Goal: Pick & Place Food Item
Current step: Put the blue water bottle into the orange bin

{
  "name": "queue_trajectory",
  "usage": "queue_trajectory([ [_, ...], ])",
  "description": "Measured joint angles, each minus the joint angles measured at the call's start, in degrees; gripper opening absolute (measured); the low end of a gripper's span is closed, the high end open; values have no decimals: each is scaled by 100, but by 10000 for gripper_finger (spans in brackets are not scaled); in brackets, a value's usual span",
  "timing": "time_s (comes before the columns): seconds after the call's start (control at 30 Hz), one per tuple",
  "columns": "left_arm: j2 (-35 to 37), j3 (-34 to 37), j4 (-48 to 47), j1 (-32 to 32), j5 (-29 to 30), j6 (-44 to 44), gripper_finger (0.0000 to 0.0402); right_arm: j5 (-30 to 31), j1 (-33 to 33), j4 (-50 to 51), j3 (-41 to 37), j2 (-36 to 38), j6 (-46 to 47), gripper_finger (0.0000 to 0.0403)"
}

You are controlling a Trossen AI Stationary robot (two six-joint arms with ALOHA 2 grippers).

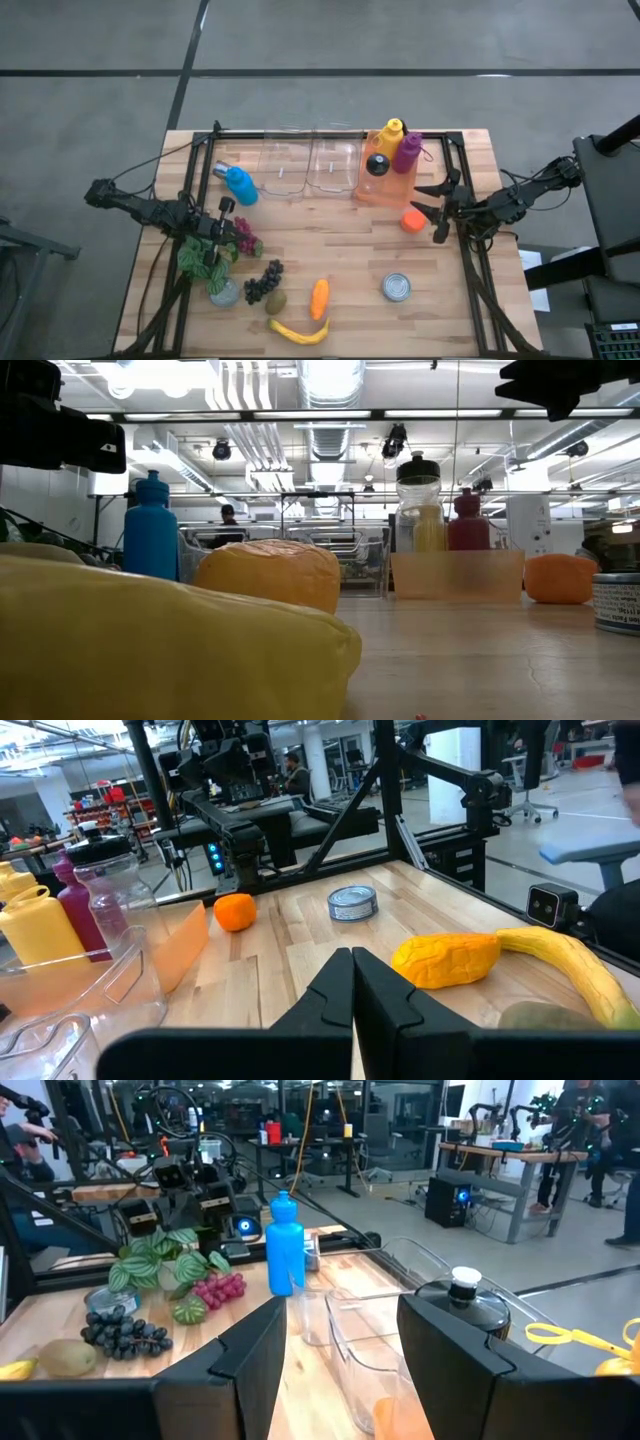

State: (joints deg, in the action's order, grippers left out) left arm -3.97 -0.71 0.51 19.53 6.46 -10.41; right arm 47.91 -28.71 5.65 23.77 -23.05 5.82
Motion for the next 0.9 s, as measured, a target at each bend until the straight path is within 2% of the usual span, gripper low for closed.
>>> queue_trajectory([
  [0.73, 0, 1, 0, 0, 8, 0, 1, 1, 0, 0, 0, -4, 8, 190],
  [0.8, 0, 0, 14, 2, 137, -9, 1, 1, 0, 0, 0, -4, 4, 190],
  [0.9, 0, 0, 87, 1, 689, -262, 1, 1, 0, 0, 0, -2, 10, 190],
])
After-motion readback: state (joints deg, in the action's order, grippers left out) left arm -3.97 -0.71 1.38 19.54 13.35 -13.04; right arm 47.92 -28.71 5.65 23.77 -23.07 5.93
